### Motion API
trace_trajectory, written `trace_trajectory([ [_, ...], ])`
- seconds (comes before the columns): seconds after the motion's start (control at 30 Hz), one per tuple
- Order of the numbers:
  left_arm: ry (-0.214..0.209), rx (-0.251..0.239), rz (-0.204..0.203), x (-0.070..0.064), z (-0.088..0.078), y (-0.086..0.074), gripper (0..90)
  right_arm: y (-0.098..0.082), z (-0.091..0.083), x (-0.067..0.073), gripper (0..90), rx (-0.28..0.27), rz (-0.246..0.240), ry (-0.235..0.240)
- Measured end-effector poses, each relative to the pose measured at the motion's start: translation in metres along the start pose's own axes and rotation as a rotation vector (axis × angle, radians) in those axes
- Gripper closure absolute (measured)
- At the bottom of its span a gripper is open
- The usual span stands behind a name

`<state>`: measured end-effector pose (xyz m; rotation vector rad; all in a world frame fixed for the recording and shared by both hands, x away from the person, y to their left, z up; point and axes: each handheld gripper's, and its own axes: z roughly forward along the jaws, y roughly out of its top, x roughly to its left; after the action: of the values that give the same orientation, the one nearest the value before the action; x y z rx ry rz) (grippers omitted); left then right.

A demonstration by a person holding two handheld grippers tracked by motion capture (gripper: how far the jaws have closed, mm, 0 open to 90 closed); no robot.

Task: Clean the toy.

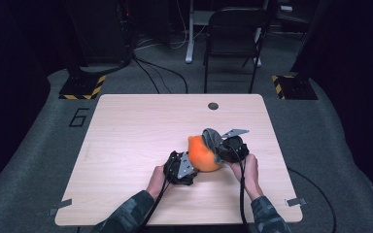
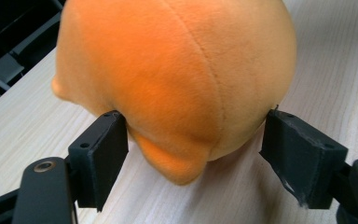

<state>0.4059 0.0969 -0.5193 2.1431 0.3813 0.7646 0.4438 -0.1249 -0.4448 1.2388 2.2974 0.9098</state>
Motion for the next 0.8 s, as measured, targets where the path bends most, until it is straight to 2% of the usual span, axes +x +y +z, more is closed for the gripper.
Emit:
trace_trajectory([
  [0.07, -0.006, -0.009, 0.009, 0.0, 0.001, 0.001, 29.7, 0.0, 0.001, 0.0, 71.9, -0.002, 0.001, -0.003],
  [0.2, -0.01, -0.02, 0.001, 0.002, 0.001, -0.001, 51.0, -0.001, 0.001, -0.001, 71.9, -0.003, 0.006, 0.0],
  [0.27, -0.019, -0.023, -0.017, 0.003, 0.001, 0.0, 59.5, -0.001, -0.001, -0.003, 71.9, -0.015, 0.021, 0.015],
  [0.33, -0.018, -0.018, -0.026, 0.004, 0.001, 0.001, 65.6, -0.001, -0.007, -0.007, 72.2, -0.036, 0.065, 0.021],
  [0.43, -0.019, -0.017, -0.039, 0.004, 0.001, 0.001, 69.6, -0.002, -0.021, -0.019, 72.2, -0.059, 0.071, -0.015],
  [0.57, -0.038, -0.016, -0.057, 0.007, 0.001, -0.002, 72.6, -0.019, -0.029, -0.047, 72.1, -0.02, 0.126, -0.101],
  [0.7, -0.048, -0.02, -0.075, 0.008, 0.002, -0.003, 73.3, -0.038, -0.025, -0.071, 72.0, 0.025, 0.19, -0.126],
  [0.8, -0.057, -0.038, -0.116, 0.01, 0.001, -0.003, 73.5, -0.043, -0.021, -0.078, 71.8, 0.039, 0.223, -0.124],
])
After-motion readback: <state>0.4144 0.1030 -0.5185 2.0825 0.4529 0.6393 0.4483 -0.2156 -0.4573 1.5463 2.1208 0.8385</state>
